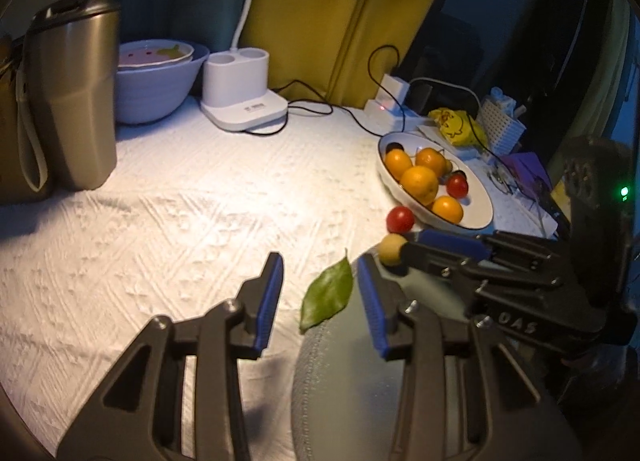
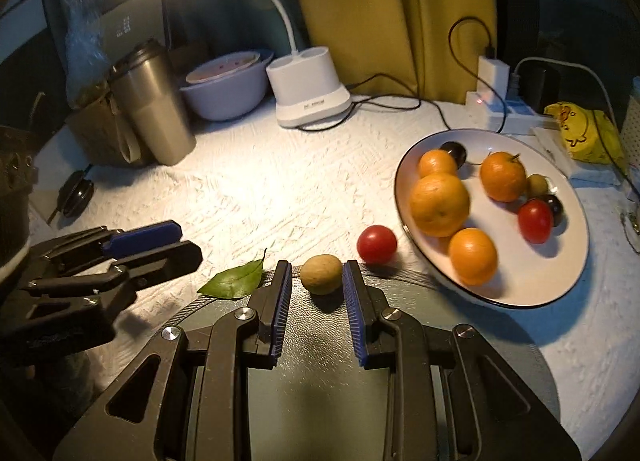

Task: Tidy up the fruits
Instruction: 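Grasp a small yellow-green fruit with the right tool while the left tool grasps a red cherry tomato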

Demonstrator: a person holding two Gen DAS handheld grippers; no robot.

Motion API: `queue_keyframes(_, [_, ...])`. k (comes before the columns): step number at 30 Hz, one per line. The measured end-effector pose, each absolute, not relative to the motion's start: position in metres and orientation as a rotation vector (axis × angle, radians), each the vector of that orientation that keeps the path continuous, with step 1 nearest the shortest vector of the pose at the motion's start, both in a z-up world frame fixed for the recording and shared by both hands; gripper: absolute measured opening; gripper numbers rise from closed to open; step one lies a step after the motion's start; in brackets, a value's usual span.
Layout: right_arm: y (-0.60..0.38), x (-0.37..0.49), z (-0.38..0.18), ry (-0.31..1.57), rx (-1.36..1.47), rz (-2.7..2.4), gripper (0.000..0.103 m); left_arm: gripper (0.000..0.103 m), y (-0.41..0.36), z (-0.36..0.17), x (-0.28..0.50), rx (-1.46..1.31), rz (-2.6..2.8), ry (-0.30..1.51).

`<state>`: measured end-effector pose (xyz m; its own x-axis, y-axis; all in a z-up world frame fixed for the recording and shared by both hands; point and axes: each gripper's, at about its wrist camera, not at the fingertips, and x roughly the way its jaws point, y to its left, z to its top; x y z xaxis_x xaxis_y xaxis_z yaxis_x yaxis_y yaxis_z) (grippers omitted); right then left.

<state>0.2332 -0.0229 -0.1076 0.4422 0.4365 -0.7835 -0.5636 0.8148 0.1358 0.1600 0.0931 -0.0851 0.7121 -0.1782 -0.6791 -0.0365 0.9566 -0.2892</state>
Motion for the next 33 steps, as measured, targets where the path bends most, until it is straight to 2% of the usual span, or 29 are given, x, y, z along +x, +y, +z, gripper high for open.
queue_keyframes(15, [-0.015,0.248,-0.133,0.965,-0.187,0.581,0.030,0.040,0.096,-0.093,0.171,-0.292,-0.078,0.798])
queue_keyframes(17, [-0.017,0.247,-0.130,0.954,-0.184,0.591,0.027,0.040,0.093,-0.092,0.173,-0.280,-0.079,0.802])
queue_keyframes(33, [-0.087,0.242,-0.087,0.845,-0.081,0.539,0.027,0.040,0.028,-0.090,0.205,-0.170,-0.158,0.848])
